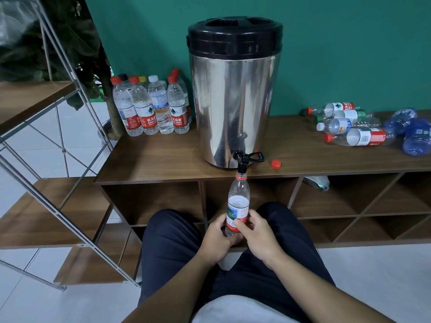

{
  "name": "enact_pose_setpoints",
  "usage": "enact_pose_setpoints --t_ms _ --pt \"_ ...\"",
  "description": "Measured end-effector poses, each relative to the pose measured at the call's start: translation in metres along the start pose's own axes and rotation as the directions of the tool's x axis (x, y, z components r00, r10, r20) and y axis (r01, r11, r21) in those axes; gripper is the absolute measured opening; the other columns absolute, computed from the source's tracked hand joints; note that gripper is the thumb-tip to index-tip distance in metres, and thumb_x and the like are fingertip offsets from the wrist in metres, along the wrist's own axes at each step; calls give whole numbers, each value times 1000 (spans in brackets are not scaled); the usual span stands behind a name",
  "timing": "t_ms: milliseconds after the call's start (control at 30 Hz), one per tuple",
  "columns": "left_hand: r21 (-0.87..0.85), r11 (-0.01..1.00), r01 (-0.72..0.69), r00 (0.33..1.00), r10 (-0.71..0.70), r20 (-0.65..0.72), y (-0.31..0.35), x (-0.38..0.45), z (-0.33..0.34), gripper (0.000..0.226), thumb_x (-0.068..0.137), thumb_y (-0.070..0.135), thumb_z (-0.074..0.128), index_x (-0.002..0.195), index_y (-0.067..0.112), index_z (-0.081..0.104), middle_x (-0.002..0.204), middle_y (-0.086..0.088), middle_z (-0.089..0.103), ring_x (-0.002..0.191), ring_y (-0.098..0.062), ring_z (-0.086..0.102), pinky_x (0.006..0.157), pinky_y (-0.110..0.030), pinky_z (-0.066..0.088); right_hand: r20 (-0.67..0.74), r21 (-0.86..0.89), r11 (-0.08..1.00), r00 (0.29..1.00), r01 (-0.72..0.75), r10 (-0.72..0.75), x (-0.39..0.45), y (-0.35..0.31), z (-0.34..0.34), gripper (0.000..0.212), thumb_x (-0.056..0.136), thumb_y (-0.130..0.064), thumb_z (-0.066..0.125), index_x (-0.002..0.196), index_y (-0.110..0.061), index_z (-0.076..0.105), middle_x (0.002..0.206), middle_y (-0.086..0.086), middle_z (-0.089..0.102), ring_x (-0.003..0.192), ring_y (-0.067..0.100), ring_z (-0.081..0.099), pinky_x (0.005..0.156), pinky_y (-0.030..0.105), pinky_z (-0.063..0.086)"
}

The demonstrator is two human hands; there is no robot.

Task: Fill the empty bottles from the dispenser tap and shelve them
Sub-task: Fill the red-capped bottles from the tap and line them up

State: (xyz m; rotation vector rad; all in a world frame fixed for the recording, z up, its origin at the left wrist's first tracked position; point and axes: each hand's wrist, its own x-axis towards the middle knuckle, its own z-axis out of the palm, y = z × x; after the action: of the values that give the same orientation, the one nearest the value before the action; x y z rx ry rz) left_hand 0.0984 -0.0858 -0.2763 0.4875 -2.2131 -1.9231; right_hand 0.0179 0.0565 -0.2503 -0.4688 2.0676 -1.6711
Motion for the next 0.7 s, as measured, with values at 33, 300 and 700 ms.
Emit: enact_pose_setpoints --t_ms 33,300,700 --pt "6 1000 -5 1000 5 0 0 0 0 57 90 9 89 141 27 72 130 4 81 124 -17 76 113 -51 59 -1 5 1000 1000 0 0 0 0 0 25 103 -20 77 125 -31 71 116 -17 81 111 3 76 101 31 61" --pt "31 999 -9 1000 9 -1 1 -1 0 59 89 9 89 142 28 71 131 6 80 124 -15 75 114 -50 59 -6 -6 1000 1000 -12 12 0 0 -1 25 103 -23 76 126 -33 71 117 -17 80 111 1 75 99 29 61" --pt "34 999 4 1000 -5 3 2 -2 -1 60 92 11 90 145 29 69 134 8 79 127 -14 74 114 -49 59 -8 -20 1000 1000 -1 1 -2 -1 -1 26 104 -24 76 124 -39 69 117 -19 80 111 -1 74 98 27 61"
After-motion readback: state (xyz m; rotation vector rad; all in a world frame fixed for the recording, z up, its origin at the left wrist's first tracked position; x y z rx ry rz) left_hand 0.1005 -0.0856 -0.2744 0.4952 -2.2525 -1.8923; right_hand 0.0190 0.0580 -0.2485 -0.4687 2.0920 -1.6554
